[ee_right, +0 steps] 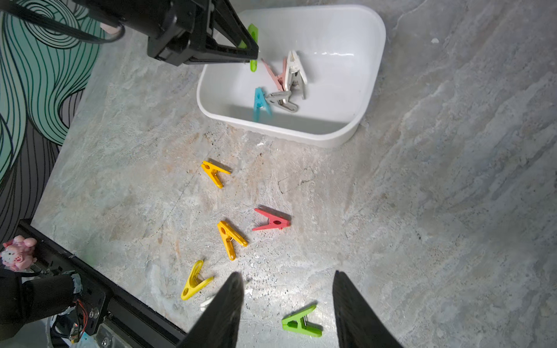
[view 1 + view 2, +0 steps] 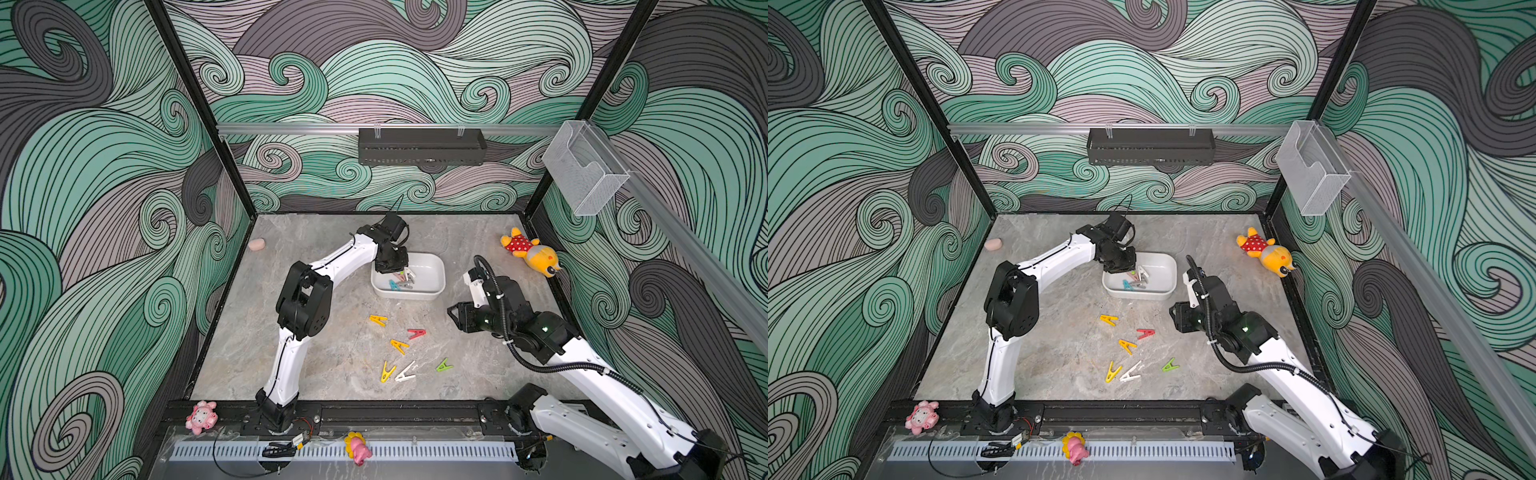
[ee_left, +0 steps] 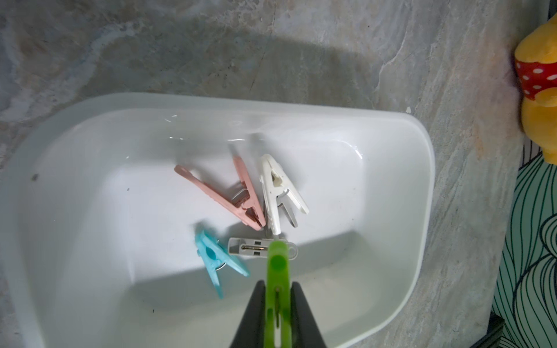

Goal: Put the clothespins into the storage box
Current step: Place the clothespin in the storage box.

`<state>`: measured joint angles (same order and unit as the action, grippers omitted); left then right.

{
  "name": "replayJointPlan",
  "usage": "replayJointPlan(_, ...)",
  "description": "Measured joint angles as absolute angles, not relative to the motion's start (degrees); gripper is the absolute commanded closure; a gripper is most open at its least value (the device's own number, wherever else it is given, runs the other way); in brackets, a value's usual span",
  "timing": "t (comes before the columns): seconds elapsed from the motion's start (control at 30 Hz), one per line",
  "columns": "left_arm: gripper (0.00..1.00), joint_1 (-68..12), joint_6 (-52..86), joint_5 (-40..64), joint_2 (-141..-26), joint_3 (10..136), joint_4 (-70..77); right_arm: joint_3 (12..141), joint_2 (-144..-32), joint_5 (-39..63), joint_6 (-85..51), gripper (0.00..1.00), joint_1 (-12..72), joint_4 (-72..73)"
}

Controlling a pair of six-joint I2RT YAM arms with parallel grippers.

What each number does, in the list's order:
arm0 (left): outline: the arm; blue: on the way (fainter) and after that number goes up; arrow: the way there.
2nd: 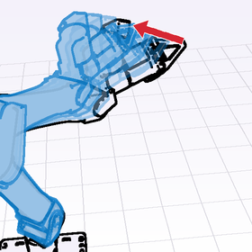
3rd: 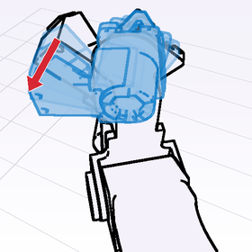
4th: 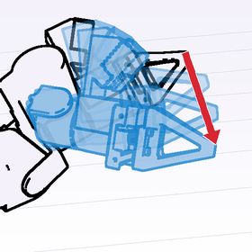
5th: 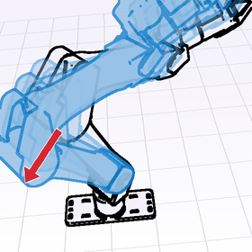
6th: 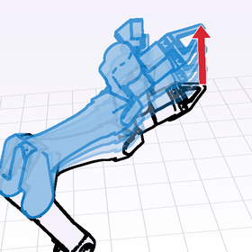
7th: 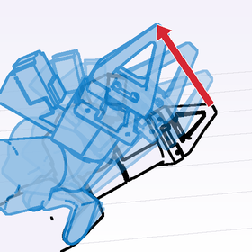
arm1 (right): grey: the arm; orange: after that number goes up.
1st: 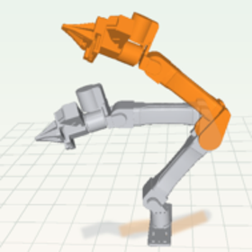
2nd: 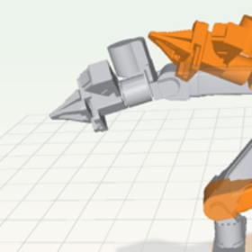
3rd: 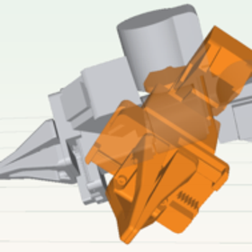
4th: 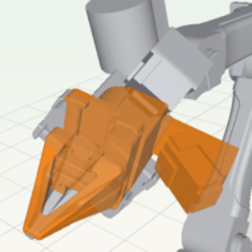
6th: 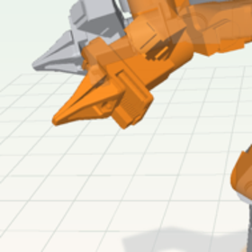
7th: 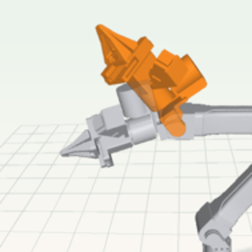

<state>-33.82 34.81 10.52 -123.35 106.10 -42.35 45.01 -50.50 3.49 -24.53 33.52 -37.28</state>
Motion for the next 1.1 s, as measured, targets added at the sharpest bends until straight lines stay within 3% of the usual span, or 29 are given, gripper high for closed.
replayJointPlan(0.3,0.67,-33.6,32.7,11.4,-124.8,106.5,-42.3,44.3,-49.4,2.8,-24.7,0.49,33.5,-41.2)
replayJointPlan(0.73,0.65,-33.2,31.2,10.9,-122.2,103.8,-41.5,43.9,-49.9,2.8,-25.6,0.49,33.9,-39.9)
replayJointPlan(1.1,0.65,-32.8,30.5,8.0,-102.0,90.8,-37.1,40.1,-49.3,0.7,-32.5,0.47,38.6,-41.8)
